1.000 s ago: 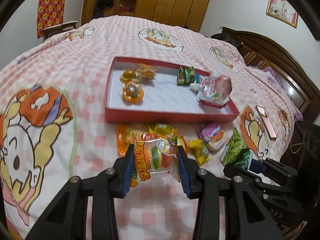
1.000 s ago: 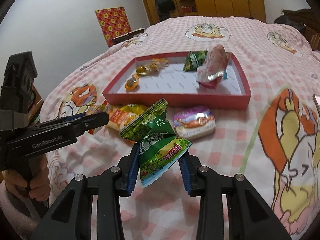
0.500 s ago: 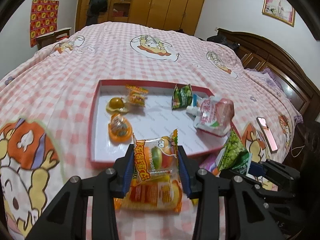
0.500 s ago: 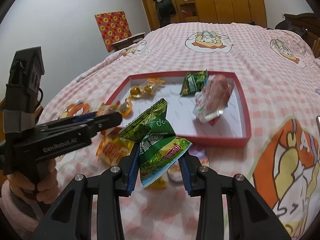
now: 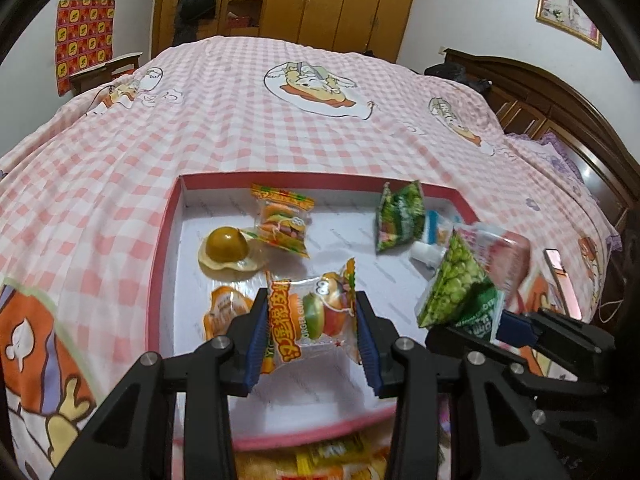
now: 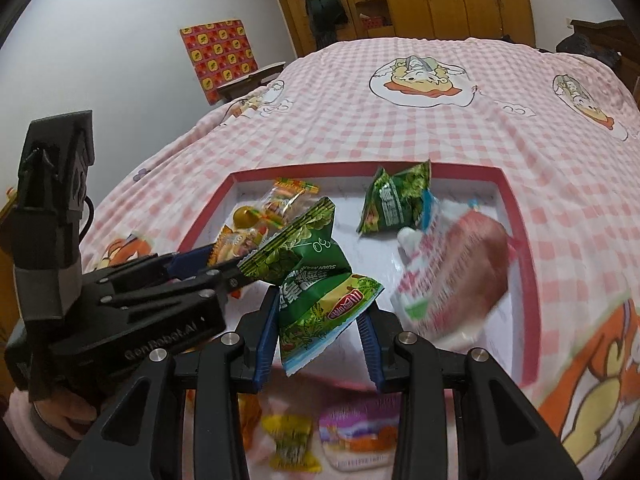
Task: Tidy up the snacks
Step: 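Lift both held snacks and carry them over the red box tray, then lower both snacks into the tray and open both tools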
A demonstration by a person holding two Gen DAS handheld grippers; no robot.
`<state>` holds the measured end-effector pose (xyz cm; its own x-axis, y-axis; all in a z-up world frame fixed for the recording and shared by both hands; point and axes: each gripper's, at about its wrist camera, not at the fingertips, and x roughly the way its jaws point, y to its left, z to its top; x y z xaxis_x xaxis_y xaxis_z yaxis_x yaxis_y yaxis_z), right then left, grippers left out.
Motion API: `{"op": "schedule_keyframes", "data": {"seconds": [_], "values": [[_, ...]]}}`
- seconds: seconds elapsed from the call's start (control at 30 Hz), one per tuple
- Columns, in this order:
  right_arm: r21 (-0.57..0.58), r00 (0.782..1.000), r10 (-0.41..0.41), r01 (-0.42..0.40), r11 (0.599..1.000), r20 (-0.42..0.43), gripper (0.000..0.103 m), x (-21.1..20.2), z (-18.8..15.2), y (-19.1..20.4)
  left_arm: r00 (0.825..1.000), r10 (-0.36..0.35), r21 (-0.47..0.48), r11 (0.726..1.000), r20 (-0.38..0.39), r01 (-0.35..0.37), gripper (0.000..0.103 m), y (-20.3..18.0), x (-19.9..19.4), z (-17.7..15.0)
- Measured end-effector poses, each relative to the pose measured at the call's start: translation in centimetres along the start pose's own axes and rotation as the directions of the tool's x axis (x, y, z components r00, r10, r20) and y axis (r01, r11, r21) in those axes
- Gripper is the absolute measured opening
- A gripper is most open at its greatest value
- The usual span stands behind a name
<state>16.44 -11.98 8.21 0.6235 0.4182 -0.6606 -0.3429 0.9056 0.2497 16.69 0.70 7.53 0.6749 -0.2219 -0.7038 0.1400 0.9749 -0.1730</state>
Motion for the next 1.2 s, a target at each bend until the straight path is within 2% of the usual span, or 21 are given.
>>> {"op": "schedule_keyframes", "data": {"seconds": [0.23,0.37,0.63,1.1,1.2], "values": [[0.006,1.000,-0.023,0.023,1.000,-0.002,0.038,2.0,1.2,-0.2,0.999,0.044,-0.035,0.998,-0.030,-0.045,0.041,1.5,2.4,0.6],[0.015,0.999,-0.036,0.036,0.999,-0.004,0.038,3.1,2.0,-0.5,0.998,0.056,-0.019,0.998,-0.019,-0.057,0.041,1.5,2.6,0.7],[0.011,0.998,-0.066,0.066,0.998,0.009,0.038,3.9,3.0,-0.8,0.999,0.050,-0.027,0.998,-0.016,-0.051,0.041,1.6,2.6,0.5],[0.077,0.999,-0.009,0.012,0.997,-0.039,0.039,5.7,3.7,-1.2,0.998,0.054,-0.005,0.999,-0.012,-0.054,0.043,1.3,2.4,0.4],[0.071,0.999,-0.001,0.003,0.997,-0.032,0.041,5.4,3.7,-1.1,0.999,0.049,-0.002,0.999,-0.014,-0.049,0.046,1.1,2.4,0.3]]}}
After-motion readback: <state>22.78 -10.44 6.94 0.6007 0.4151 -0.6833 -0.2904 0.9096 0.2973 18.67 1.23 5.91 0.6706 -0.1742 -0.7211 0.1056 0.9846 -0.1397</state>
